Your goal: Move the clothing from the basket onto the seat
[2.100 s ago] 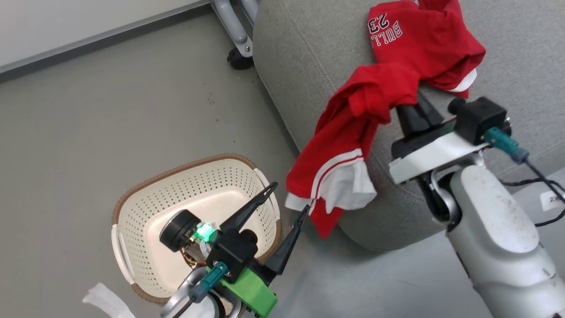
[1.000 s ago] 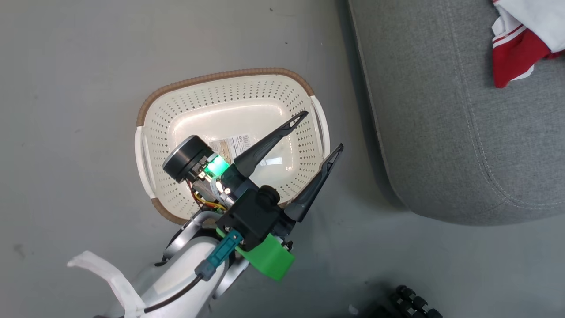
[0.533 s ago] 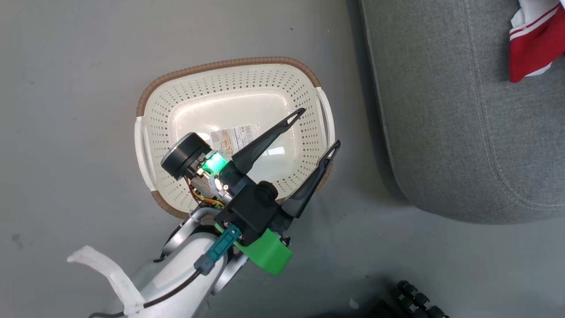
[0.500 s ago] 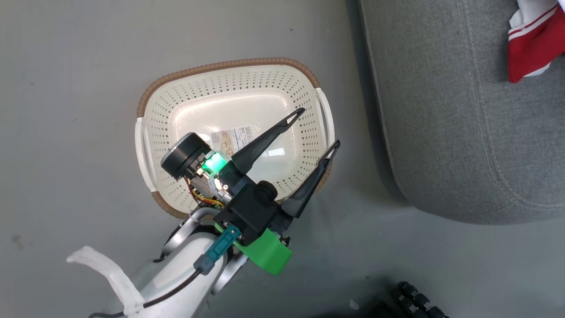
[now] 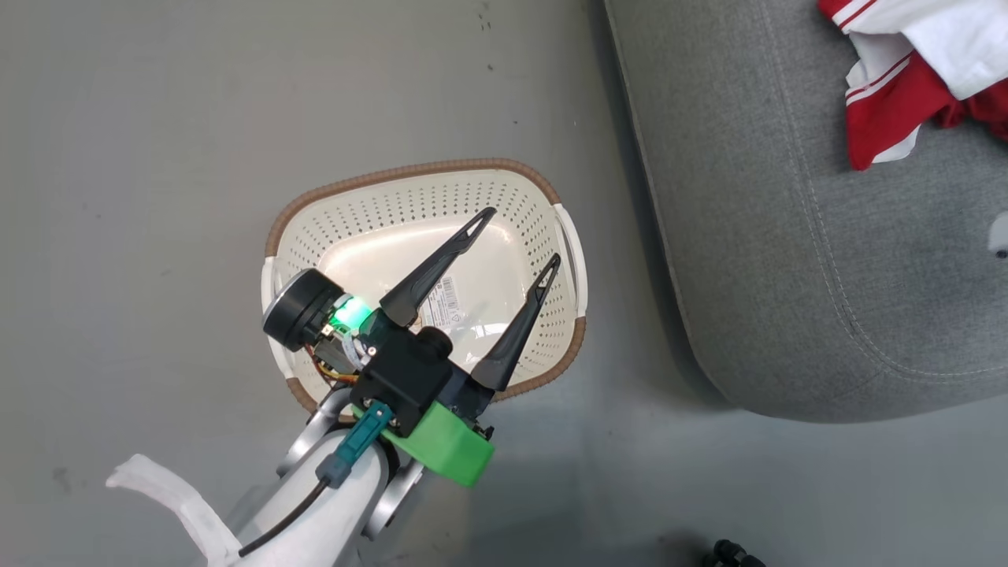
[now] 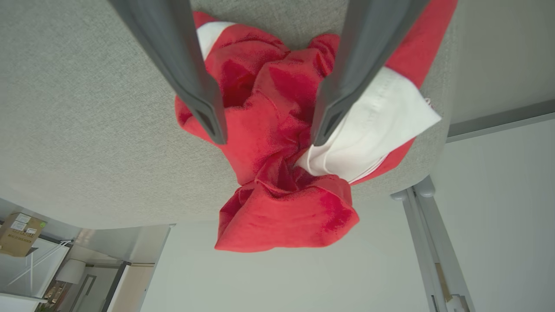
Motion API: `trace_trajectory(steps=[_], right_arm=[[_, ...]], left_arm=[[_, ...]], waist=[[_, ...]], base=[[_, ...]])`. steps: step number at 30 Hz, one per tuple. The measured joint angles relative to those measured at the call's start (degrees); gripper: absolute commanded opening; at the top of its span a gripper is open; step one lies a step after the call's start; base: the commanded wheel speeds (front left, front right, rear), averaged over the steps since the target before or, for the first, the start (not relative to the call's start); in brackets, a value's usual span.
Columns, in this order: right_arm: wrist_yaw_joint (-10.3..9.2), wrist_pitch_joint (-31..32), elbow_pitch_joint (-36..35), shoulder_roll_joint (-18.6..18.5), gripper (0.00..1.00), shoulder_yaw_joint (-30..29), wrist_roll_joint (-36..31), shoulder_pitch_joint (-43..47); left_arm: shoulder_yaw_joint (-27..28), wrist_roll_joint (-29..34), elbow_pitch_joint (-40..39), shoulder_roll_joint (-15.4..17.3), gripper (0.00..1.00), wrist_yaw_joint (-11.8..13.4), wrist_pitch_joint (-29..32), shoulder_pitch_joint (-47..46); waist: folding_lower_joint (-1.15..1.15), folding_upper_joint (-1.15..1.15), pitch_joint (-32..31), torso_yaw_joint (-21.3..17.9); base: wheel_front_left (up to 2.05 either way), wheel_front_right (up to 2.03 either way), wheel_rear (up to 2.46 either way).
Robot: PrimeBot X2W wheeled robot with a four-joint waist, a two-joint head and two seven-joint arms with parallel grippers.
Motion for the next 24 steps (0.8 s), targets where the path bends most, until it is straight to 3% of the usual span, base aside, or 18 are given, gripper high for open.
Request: trace_trajectory(steps=[10, 18, 24], right_arm=[[0.0, 0.0, -14.49, 9.61, 1.0, 5.27, -3.58, 13.19], [0.0, 1.7, -22.57, 12.68, 1.0, 10.71, -4.43, 20.58], [0.0, 3.04, -26.81, 13.43, 1.0, 14.41, -4.31, 24.31]], left_arm=[[3.08, -2.75, 3.03, -0.88, 1.0, 3.37, -2.76, 3.33], [9.39, -5.5, 4.63, -1.77, 1.0, 7.49, -3.79, 7.14], [15.46, -6.0, 3.26, -2.85, 1.0, 8.7, -4.05, 10.17]], waist=[[0.0, 0.0, -6.81, 1.31], [0.0, 0.0, -11.03, 3.89], [0.0, 0.0, -13.24, 6.35]], base=[[0.0, 0.0, 0.0], [0.0, 0.0, 0.0], [0.0, 0.0, 0.0]])
